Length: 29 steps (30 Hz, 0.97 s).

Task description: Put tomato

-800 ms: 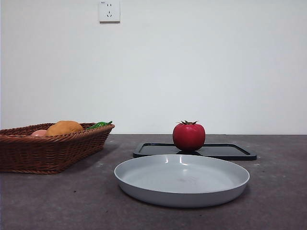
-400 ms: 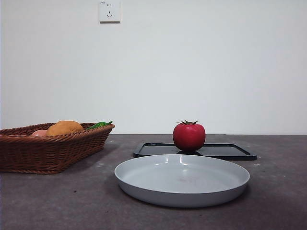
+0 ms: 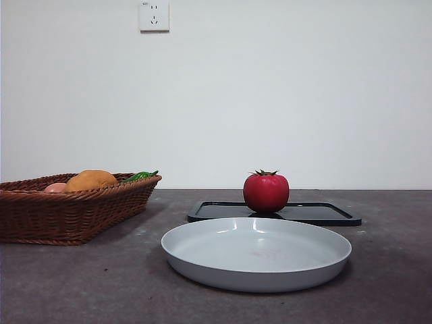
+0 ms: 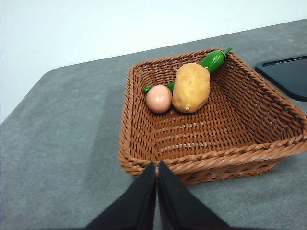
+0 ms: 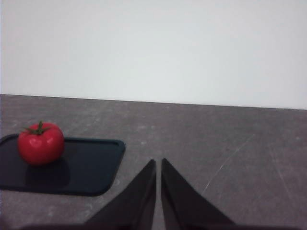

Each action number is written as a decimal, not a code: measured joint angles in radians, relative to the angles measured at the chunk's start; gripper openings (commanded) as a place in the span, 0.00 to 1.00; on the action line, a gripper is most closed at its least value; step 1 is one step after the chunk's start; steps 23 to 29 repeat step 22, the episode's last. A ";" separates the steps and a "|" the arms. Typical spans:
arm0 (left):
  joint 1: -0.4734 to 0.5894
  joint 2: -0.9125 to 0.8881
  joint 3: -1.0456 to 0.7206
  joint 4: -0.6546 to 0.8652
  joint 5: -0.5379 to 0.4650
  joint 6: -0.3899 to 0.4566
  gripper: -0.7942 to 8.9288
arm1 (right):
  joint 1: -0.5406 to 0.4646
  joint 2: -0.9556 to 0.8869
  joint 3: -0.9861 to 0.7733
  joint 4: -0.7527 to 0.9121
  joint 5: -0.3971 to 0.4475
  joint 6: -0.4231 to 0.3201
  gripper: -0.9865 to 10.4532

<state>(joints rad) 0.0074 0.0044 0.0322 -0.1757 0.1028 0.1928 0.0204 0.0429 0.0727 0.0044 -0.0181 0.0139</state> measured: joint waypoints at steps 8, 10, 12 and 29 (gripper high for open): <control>0.000 0.000 0.000 0.000 0.000 0.000 0.09 | 0.000 -0.038 -0.057 -0.034 0.018 0.037 0.09; 0.000 0.000 0.000 0.000 0.000 0.000 0.09 | 0.000 -0.038 -0.057 -0.058 0.022 0.039 0.09; 0.000 0.000 0.000 0.000 0.000 0.000 0.09 | 0.000 -0.038 -0.057 -0.089 0.022 0.040 0.09; 0.000 0.000 0.000 0.000 0.000 0.000 0.09 | 0.000 -0.037 -0.056 -0.174 0.022 0.043 0.09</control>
